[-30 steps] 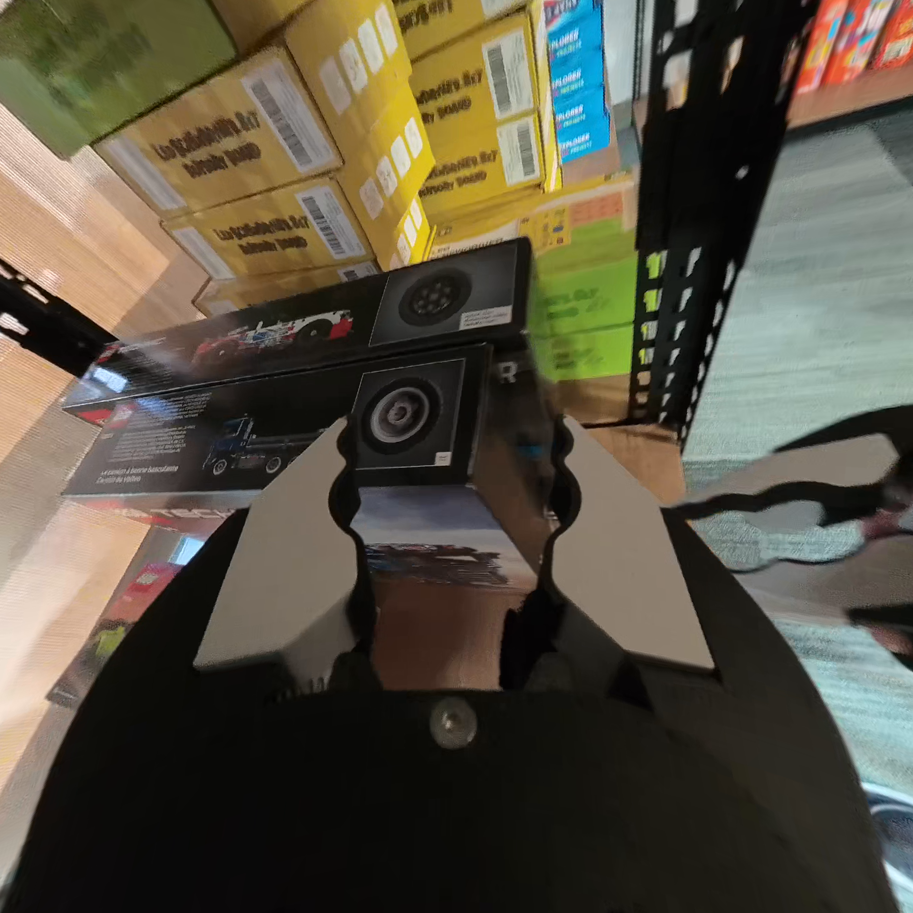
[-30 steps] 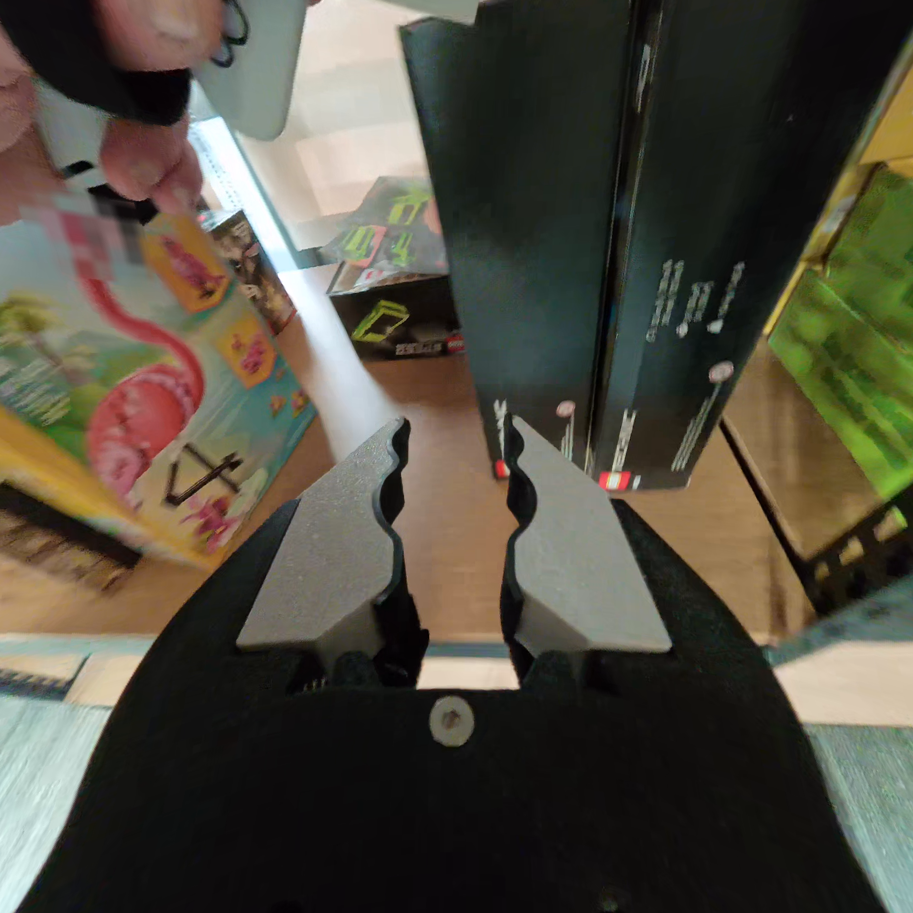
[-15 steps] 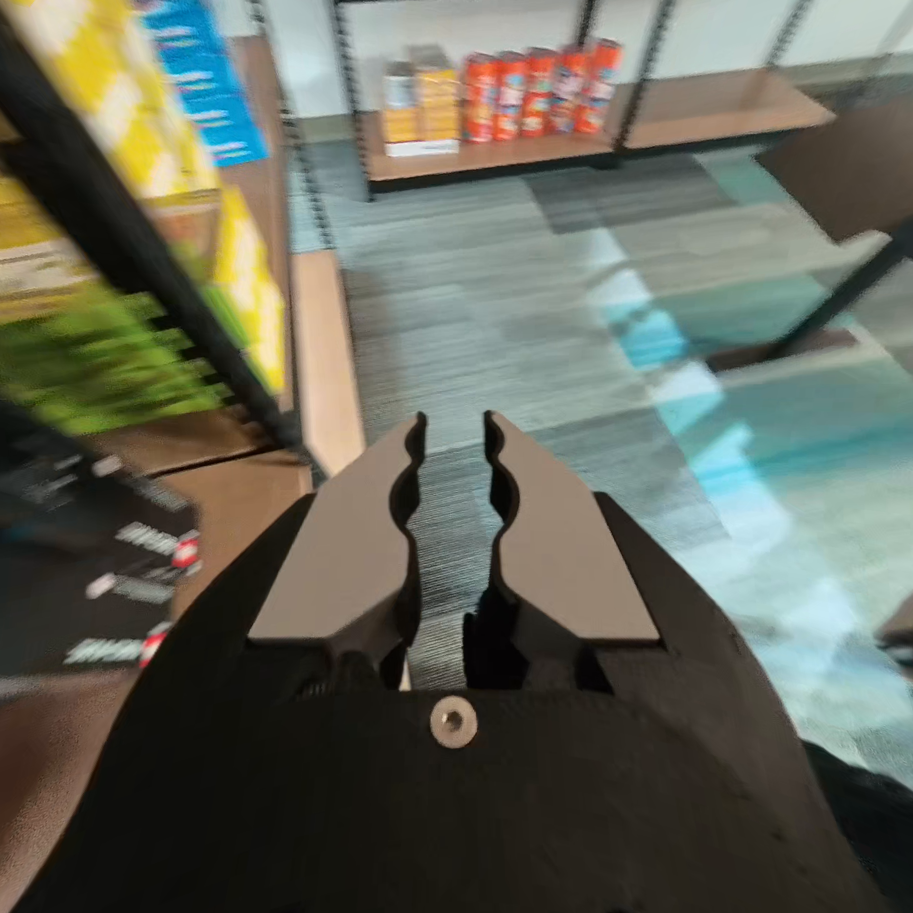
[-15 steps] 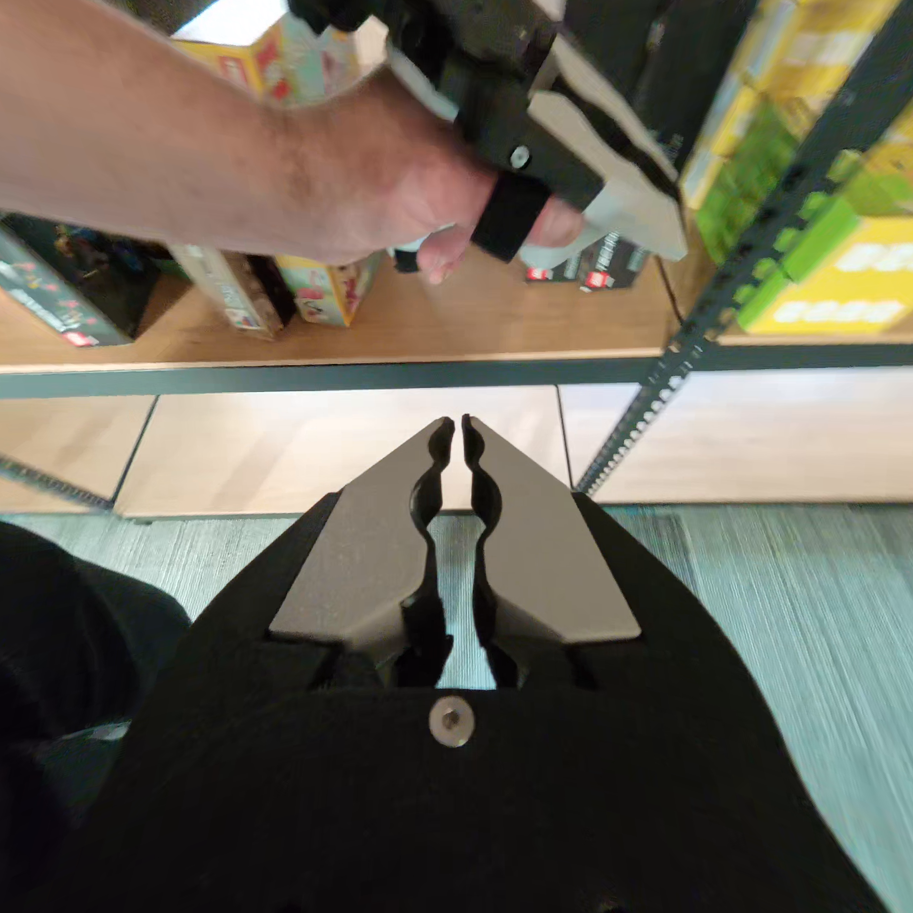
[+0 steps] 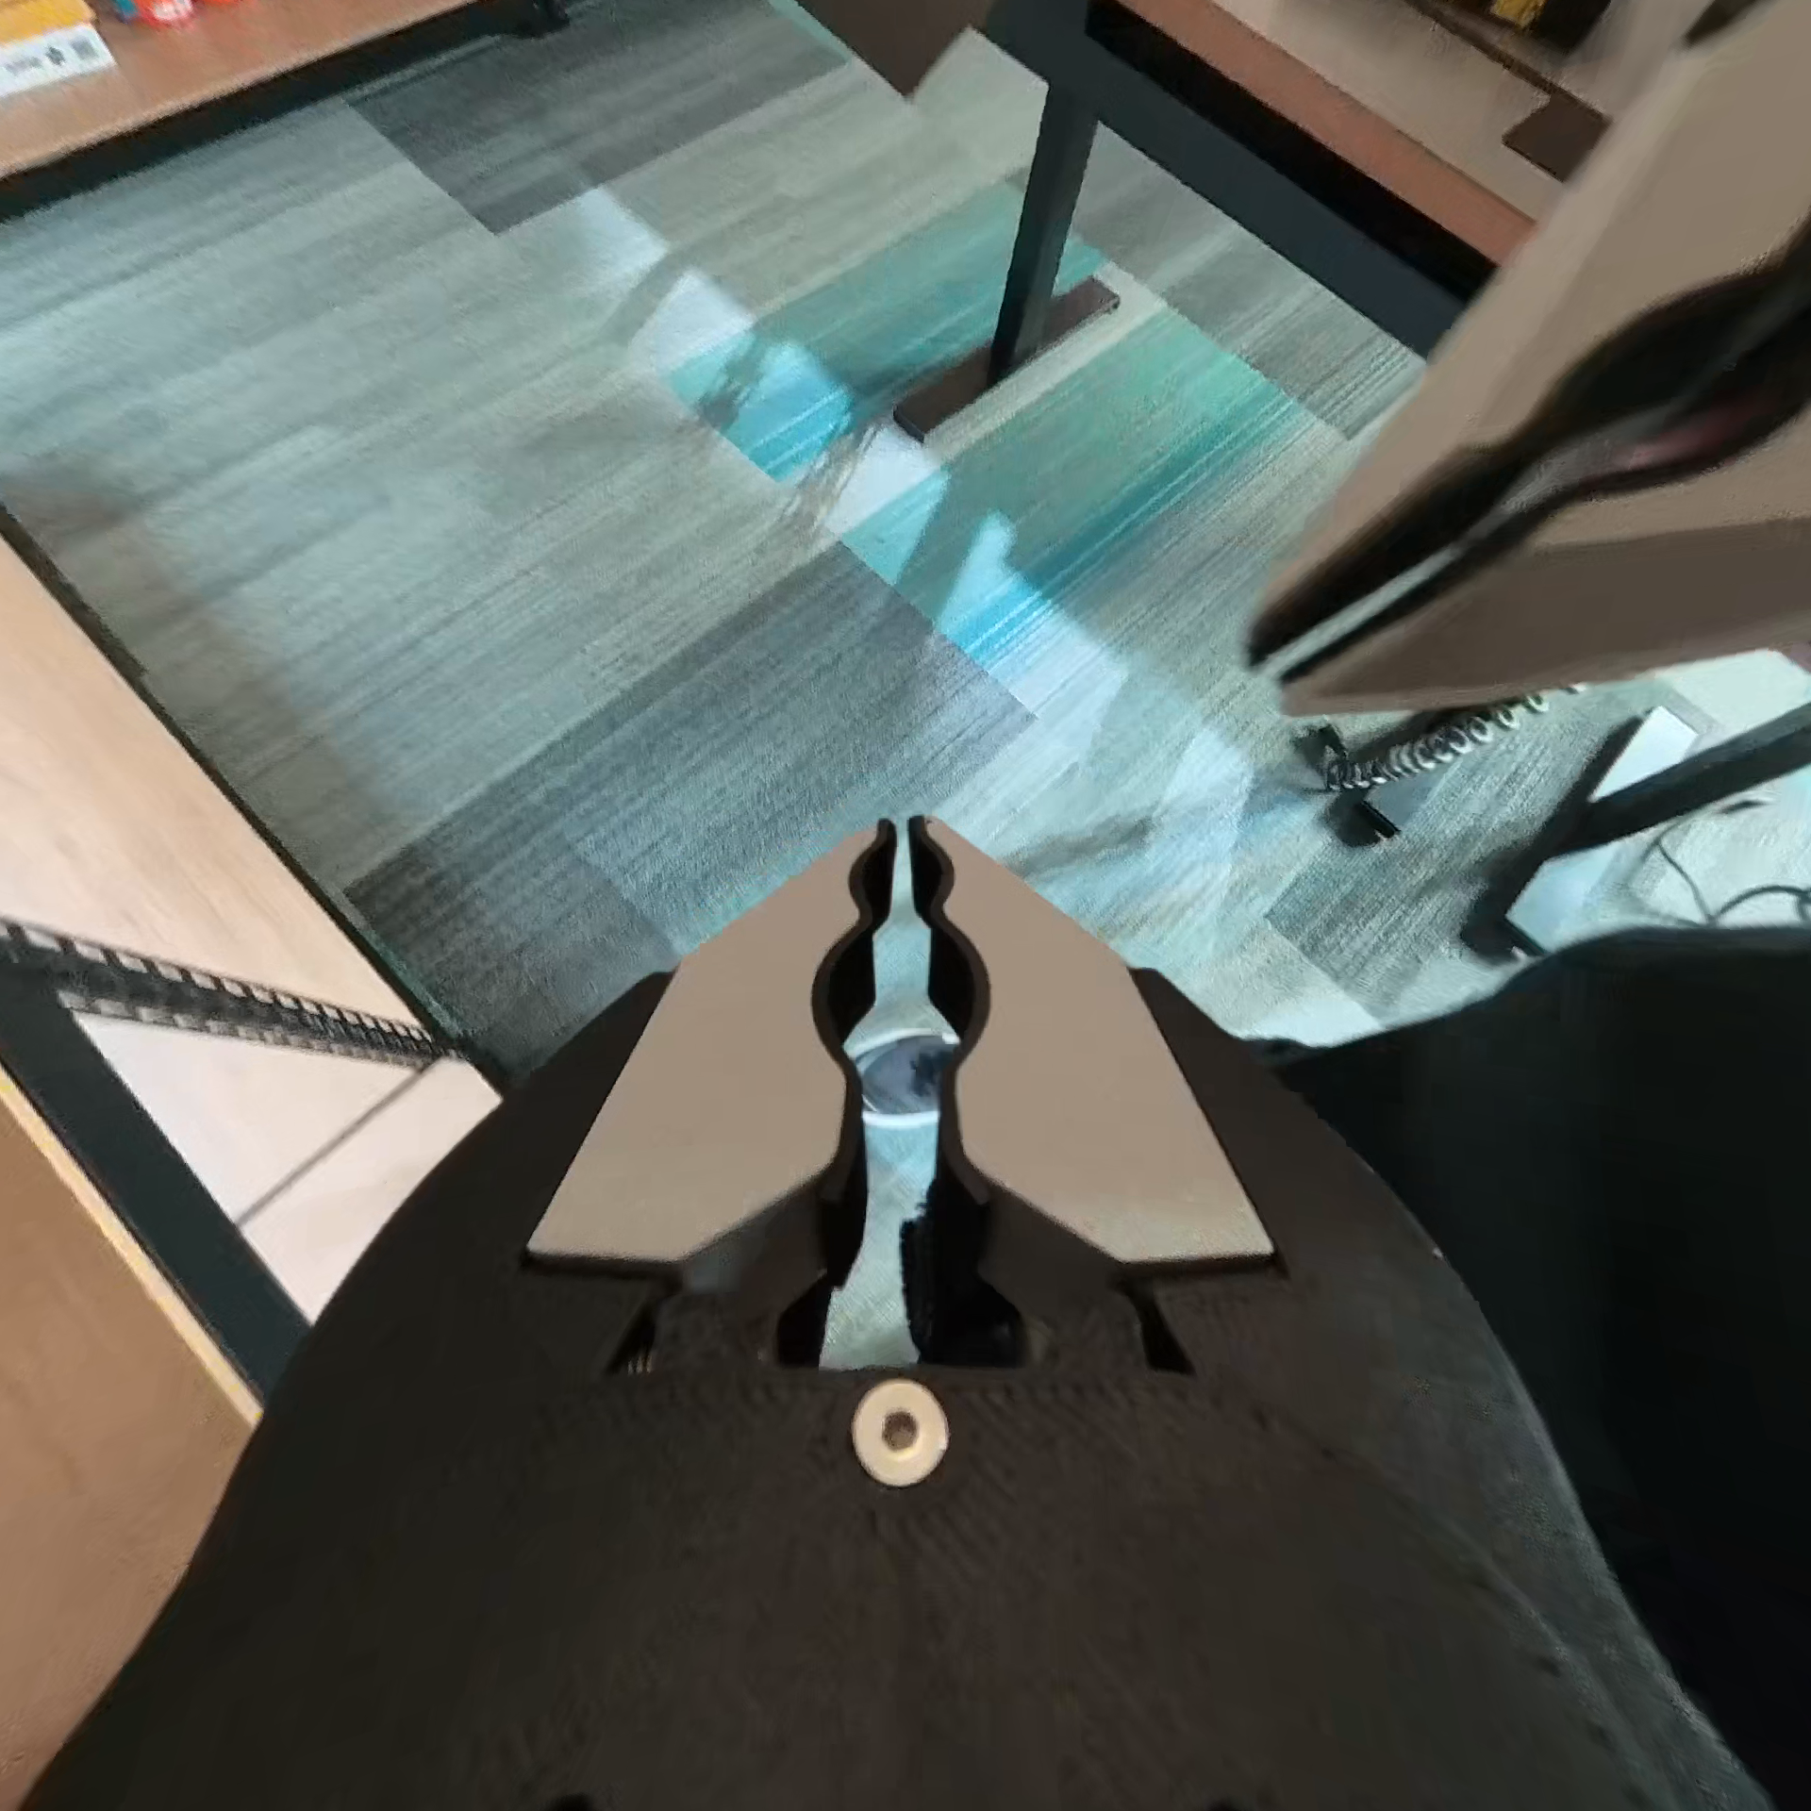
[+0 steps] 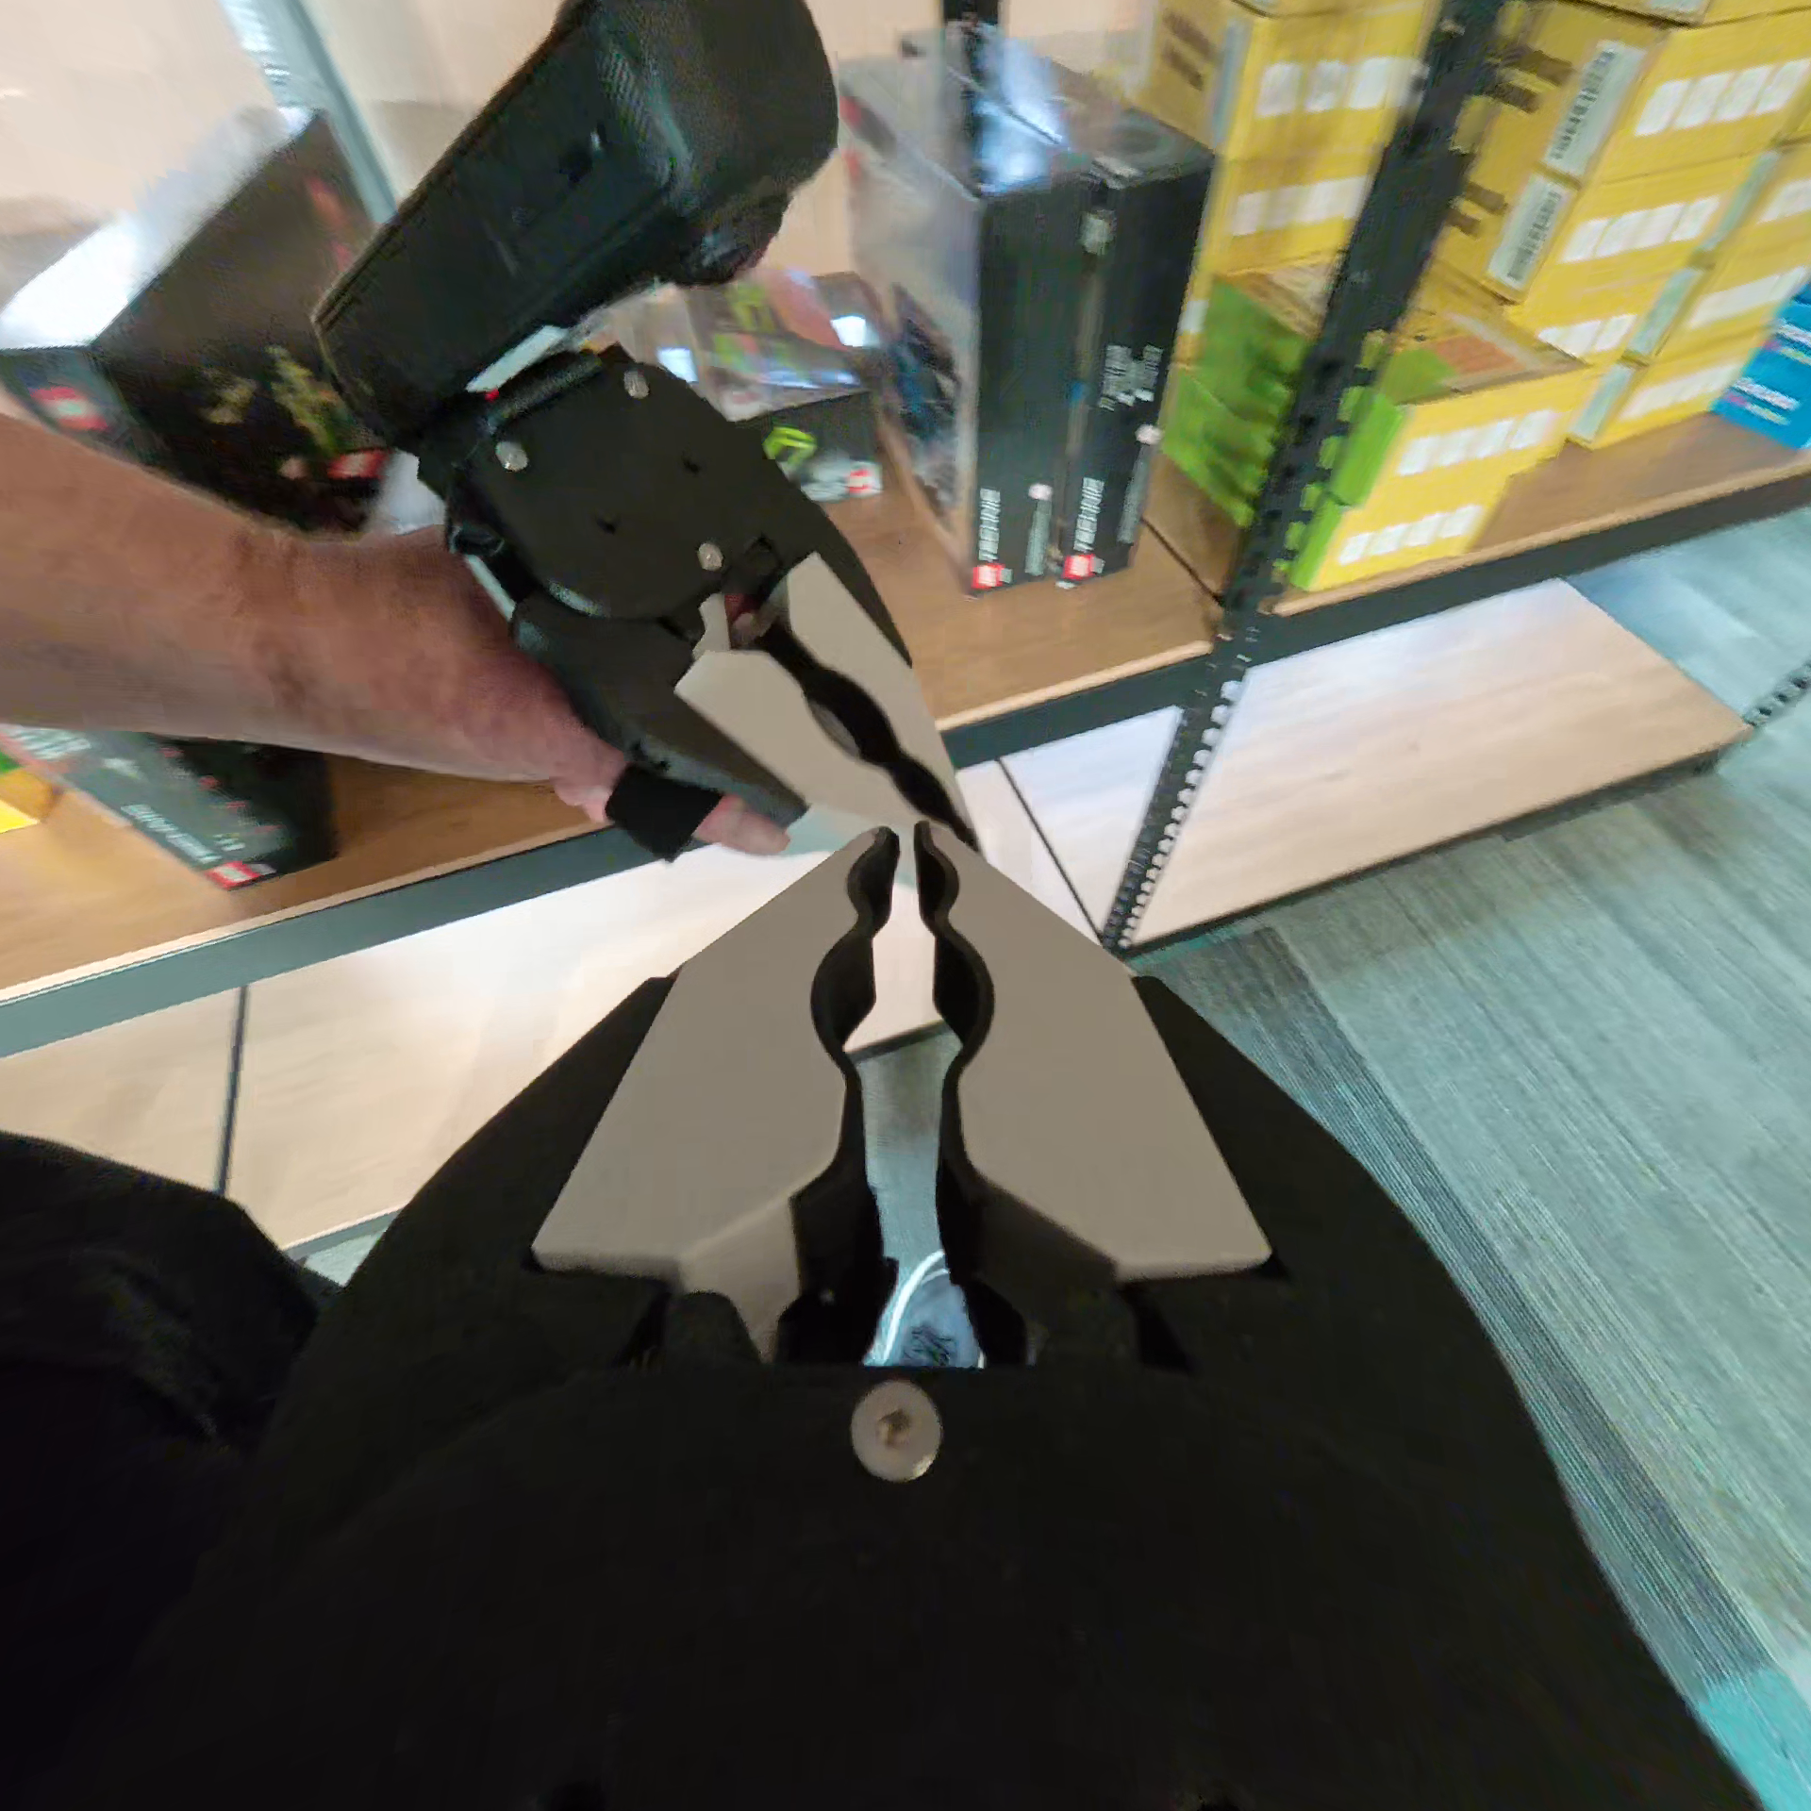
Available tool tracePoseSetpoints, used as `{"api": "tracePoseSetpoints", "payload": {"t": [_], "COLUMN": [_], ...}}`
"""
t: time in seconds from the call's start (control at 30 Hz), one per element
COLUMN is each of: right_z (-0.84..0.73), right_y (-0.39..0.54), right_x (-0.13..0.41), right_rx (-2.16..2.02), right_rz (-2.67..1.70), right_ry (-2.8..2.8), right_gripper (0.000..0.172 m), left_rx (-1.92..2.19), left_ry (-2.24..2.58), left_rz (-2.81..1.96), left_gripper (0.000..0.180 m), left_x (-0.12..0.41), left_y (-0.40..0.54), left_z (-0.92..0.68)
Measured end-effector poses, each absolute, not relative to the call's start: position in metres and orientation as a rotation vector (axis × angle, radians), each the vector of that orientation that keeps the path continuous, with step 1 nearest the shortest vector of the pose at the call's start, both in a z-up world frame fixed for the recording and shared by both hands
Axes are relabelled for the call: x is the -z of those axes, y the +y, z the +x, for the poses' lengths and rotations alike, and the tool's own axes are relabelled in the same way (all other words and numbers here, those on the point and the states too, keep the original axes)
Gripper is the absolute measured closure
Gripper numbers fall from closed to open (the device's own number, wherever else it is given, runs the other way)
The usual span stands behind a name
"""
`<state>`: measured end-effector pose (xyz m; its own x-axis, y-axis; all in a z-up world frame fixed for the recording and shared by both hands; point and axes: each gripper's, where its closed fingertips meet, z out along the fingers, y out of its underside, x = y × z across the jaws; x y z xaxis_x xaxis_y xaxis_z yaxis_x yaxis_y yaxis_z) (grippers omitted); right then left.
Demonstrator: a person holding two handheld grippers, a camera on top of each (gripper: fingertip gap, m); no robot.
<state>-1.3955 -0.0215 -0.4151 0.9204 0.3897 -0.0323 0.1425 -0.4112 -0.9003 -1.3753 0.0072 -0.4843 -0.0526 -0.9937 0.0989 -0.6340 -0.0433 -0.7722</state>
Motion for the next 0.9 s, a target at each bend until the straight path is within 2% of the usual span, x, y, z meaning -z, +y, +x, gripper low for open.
{"api": "tracePoseSetpoints", "payload": {"t": [0.03,0.33,0.63,0.73,0.9], "right_z": [-1.414,-1.547,-1.614,-1.623,-1.625], "right_y": [-0.022,-0.015,-0.024,-0.033,-0.028], "right_x": [0.411,0.377,0.389,0.401,0.412], "right_rx": [-0.32,-0.615,-0.979,-1.066,-1.017], "right_rz": [-1.978,-1.798,-1.597,-1.514,-1.407], "right_ry": [-0.428,-0.965,-1.454,-1.648,-1.83], "right_gripper": [0.167,0.165,0.147,0.136,0.104], "left_rx": [0.924,0.827,0.59,0.556,0.467], "left_ry": [1.72,1.293,0.633,0.315,0.062], "left_rz": [-1.755,-2.105,-2.331,-2.346,-2.359], "left_gripper": [0.177,0.168,0.166,0.166,0.167], "left_x": [0.485,0.484,0.495,0.491,0.5], "left_y": [-0.002,-0.049,-0.074,-0.079,-0.097], "left_z": [-1.395,-1.567,-1.64,-1.642,-1.621]}}
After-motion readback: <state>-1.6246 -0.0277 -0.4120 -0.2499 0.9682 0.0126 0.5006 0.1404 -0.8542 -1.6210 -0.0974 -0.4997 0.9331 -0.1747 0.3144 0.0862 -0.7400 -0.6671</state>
